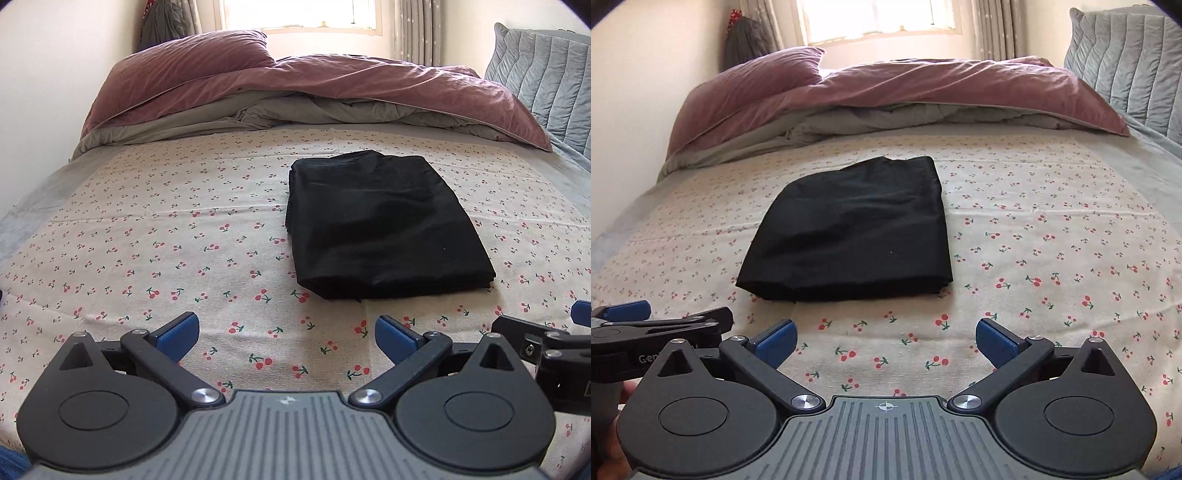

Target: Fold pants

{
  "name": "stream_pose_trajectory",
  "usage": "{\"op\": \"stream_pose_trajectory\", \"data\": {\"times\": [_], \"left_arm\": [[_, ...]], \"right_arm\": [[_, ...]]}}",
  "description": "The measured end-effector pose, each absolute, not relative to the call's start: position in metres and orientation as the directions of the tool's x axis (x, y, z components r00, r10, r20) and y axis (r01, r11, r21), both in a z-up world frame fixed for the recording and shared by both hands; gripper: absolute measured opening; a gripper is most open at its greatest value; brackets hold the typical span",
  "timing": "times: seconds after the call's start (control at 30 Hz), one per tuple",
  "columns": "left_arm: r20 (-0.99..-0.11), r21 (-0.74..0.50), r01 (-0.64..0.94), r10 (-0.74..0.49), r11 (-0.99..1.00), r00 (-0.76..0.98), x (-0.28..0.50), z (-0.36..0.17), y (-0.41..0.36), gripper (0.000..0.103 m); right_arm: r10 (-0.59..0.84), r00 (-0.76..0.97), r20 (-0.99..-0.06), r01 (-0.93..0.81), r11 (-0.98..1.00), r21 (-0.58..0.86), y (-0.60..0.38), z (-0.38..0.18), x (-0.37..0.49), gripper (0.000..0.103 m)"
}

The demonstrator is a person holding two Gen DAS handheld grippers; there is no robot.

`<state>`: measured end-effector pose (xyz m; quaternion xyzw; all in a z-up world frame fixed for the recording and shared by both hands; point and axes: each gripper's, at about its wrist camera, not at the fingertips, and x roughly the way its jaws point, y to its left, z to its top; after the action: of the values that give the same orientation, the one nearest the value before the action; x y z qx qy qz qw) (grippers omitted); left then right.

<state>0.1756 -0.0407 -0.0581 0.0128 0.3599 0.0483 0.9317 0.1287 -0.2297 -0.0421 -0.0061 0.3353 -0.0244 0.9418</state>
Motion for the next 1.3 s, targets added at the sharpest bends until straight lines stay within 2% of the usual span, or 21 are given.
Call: {"op": "stream_pose_trajectory", "data": {"times": [0.23,1.3], "left_arm": [[-0.699,0.023,-0.109,0.094,0.994,0.709,0.179,-0.065,-0.037,0.101],[-0.707,-0.003,-0.078,0.053,0.997,0.706,0.18,-0.067,-0.037,0.101]], "right_arm": [[-0.016,0.778,-0.629,0.035,0.999,0.018,-0.236,-0.039,0.124,0.103],[-0.072,0.762,-0.644,0.058,0.997,-0.042,-0.231,-0.05,0.127,0.103]]}}
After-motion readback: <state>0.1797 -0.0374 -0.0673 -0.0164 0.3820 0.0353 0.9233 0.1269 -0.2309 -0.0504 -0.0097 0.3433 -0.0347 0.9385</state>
